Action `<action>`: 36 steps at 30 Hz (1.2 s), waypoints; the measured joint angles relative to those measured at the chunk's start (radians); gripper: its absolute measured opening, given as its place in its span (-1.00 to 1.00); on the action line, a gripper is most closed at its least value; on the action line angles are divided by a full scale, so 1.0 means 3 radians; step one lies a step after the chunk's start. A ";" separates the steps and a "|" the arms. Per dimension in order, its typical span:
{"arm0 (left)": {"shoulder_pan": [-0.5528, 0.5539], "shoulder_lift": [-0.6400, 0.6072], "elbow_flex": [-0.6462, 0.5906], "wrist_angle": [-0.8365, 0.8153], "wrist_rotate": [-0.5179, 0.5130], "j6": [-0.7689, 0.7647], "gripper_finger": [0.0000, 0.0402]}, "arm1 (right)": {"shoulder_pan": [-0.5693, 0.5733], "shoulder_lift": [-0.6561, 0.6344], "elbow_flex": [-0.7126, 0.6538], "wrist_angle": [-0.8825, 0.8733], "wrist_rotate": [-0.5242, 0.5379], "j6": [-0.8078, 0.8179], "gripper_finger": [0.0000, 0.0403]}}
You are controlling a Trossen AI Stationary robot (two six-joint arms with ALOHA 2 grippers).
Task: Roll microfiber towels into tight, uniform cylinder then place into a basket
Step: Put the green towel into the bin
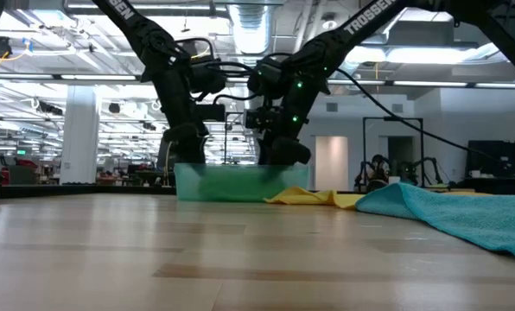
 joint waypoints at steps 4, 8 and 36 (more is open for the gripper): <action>0.0000 0.0000 0.0095 -0.0044 0.0004 0.0003 -0.39 | 0.0007 -0.0001 0.0003 0.0008 0.0041 -0.0013 0.14; -0.0002 0.0000 0.0226 -0.0161 0.0006 0.0004 -0.39 | 0.0062 -0.0011 0.0030 -0.0022 0.0381 -0.0015 0.14; -0.0083 -0.0850 0.0257 -0.0906 0.0151 -0.0441 -0.39 | -0.0055 -0.0544 0.0333 -0.0728 -0.0467 0.0982 0.13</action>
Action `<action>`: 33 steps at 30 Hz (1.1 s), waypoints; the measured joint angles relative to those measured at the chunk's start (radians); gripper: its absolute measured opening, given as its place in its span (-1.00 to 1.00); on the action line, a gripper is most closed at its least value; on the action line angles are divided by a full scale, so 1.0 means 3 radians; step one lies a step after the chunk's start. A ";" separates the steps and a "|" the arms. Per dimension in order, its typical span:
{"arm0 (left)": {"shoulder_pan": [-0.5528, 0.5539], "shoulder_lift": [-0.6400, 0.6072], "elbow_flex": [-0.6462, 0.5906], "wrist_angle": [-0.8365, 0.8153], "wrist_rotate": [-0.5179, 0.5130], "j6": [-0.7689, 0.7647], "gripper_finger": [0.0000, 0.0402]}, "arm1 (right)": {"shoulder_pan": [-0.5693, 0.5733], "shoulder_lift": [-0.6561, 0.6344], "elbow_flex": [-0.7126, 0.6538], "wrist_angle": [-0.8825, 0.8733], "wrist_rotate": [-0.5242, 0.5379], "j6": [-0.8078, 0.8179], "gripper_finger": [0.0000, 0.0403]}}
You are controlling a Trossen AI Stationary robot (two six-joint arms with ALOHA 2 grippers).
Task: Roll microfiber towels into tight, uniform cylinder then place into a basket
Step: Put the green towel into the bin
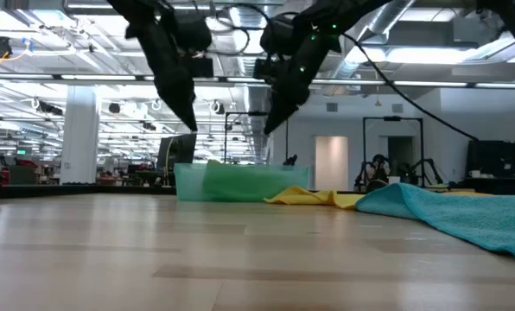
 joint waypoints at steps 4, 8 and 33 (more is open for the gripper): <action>-0.0195 -0.0362 -0.0281 0.0181 0.0074 -0.0137 -0.39 | 0.0005 0.0024 -0.0010 0.0116 -0.0080 0.0071 0.13; -0.0416 -0.0697 -0.0765 0.0767 0.0145 -0.0313 -0.39 | 0.0019 0.0089 -0.0015 0.0330 -0.0066 0.0177 0.13; -0.1263 -0.1361 -0.1576 0.1277 -0.0549 -0.0924 -0.39 | -0.0136 0.0286 -0.0029 0.0879 -0.0634 0.0959 -0.90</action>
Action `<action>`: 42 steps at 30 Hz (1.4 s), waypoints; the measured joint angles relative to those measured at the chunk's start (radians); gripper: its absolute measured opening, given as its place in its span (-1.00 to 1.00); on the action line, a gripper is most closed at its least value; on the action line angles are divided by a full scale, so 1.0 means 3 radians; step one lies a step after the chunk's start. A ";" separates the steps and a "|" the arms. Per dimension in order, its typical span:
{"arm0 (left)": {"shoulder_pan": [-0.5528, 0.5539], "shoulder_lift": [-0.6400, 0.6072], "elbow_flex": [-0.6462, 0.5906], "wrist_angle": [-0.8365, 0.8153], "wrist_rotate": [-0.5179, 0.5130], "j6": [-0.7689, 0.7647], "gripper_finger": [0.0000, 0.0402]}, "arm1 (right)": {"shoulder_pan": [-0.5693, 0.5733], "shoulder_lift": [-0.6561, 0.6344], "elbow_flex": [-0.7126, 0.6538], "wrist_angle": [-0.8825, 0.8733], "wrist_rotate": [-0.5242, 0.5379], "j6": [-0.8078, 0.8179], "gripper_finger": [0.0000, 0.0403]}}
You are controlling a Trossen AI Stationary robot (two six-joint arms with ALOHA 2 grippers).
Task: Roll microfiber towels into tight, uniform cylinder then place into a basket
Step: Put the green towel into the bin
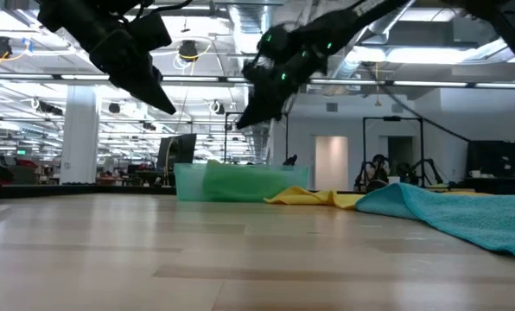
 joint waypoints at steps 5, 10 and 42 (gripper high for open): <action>-0.0003 0.0000 -0.0001 -0.0063 -0.0005 -0.0038 -0.39 | 0.0041 0.0257 0.0093 -0.0158 -0.0042 0.0044 -0.91; 0.0003 0.0008 -0.0001 -0.0091 -0.0058 -0.0036 -0.39 | 0.0039 0.0418 0.0200 -0.0207 -0.0022 -0.0008 -0.95; 0.0013 0.0014 -0.0001 -0.0178 -0.0165 -0.0022 -0.39 | 0.0201 0.0581 0.0447 -0.0108 0.0163 -0.0039 -0.98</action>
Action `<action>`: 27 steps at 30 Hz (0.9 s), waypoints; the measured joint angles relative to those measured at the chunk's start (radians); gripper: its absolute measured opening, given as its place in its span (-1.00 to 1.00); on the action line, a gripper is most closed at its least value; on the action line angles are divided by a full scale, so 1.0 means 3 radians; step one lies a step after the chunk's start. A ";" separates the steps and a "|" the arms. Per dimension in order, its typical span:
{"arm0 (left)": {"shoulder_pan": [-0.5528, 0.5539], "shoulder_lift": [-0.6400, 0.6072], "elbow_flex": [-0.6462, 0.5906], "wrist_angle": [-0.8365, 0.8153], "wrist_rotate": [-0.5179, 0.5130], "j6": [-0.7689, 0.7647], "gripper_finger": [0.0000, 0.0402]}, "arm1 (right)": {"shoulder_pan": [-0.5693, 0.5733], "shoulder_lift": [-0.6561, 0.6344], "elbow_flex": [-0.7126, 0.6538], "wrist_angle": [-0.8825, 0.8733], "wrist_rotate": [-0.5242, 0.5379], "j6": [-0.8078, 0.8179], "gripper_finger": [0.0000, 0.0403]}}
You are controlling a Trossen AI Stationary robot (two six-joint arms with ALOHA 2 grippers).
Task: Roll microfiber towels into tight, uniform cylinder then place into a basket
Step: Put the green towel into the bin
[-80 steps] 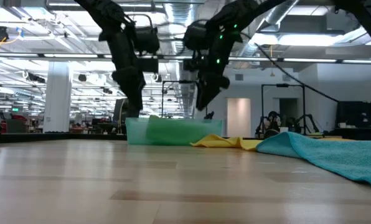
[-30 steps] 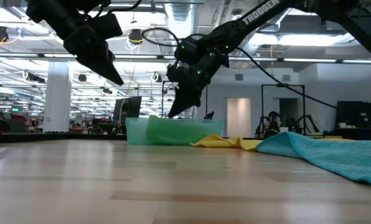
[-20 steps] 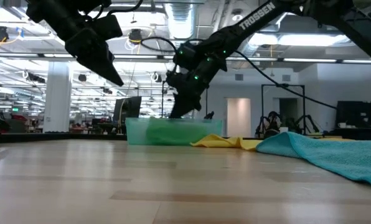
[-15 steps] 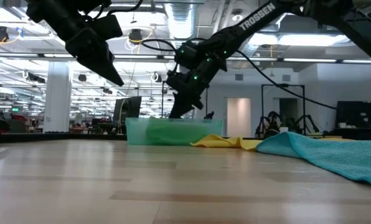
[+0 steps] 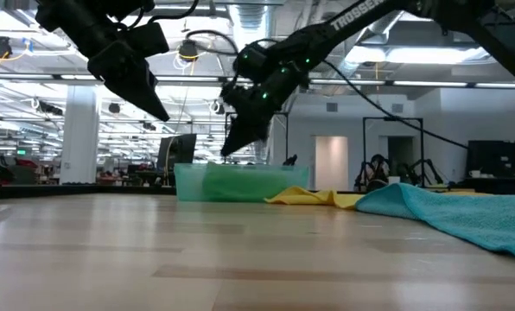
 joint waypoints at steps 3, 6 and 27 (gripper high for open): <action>0.0000 0.0000 0.0000 -0.0002 0.0000 0.0000 -0.39 | -0.0005 0.0101 0.0011 0.0086 -0.0010 0.0071 -0.98; 0.0000 0.0000 0.0000 -0.0003 0.0000 -0.0001 -0.39 | -0.0009 0.0154 0.0004 0.0046 0.0201 0.0007 -0.98; 0.0000 0.0001 0.0000 -0.0029 -0.0007 -0.0019 -0.39 | -0.0119 0.0137 0.0038 0.0042 0.0286 0.0204 -0.99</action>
